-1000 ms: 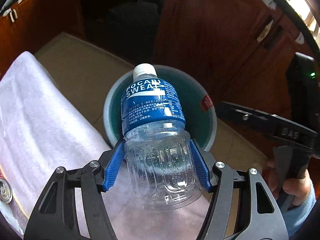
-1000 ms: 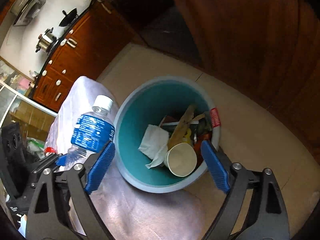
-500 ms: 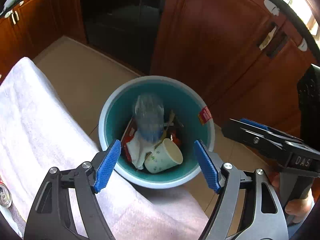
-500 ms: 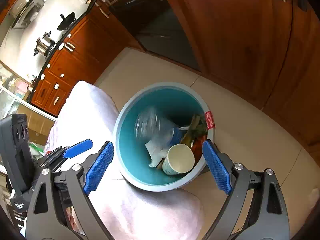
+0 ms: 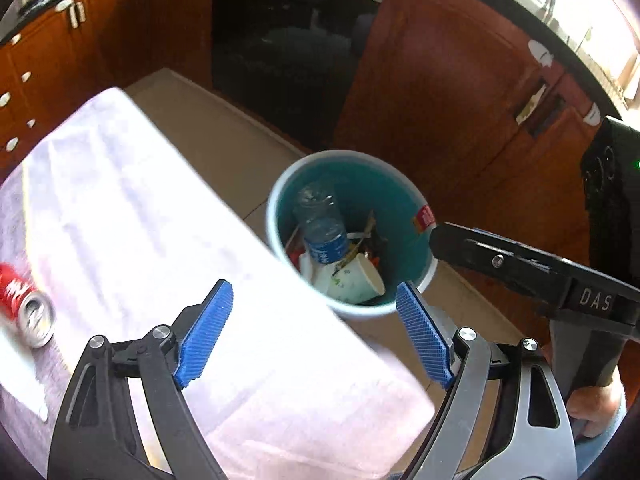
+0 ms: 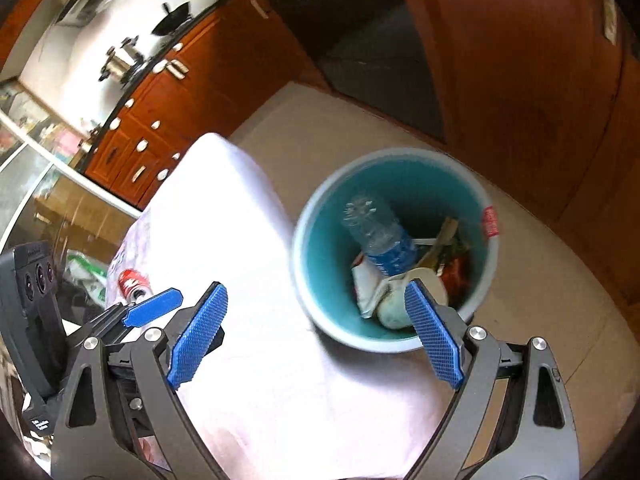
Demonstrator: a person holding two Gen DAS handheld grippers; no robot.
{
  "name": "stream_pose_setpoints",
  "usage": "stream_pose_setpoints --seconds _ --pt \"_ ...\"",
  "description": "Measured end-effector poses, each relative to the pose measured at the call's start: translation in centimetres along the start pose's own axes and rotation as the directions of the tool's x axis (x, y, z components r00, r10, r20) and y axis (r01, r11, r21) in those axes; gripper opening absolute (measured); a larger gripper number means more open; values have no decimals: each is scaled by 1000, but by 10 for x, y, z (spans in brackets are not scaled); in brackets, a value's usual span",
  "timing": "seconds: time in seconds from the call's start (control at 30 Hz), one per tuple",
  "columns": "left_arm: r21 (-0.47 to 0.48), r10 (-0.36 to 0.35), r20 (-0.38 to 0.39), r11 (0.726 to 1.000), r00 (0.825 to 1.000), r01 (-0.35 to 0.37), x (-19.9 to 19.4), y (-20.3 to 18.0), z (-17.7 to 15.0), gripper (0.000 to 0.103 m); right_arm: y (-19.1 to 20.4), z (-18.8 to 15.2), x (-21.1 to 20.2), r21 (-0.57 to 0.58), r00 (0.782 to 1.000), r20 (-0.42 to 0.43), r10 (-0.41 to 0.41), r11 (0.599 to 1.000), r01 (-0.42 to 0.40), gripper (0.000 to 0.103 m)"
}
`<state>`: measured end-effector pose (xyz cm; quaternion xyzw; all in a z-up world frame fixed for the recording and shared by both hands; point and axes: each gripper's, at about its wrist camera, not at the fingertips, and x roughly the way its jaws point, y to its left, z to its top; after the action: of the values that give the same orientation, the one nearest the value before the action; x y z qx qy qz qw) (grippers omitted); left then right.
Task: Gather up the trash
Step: 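Move both tools back to the table toward the red can and yellow peel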
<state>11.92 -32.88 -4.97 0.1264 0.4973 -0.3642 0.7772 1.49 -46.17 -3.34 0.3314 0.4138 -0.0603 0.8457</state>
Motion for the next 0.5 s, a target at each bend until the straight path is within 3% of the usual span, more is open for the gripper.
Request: stream_pose_setpoints --seconds 0.3,0.5 --pt "-79 20 49 997 999 -16 -55 46 -43 86 66 -23 -16 -92 1000 1 31 995 -31 92" --pt "-139 43 93 990 995 -30 -92 80 -74 95 110 -43 -7 -157 998 -41 44 986 -50 92"
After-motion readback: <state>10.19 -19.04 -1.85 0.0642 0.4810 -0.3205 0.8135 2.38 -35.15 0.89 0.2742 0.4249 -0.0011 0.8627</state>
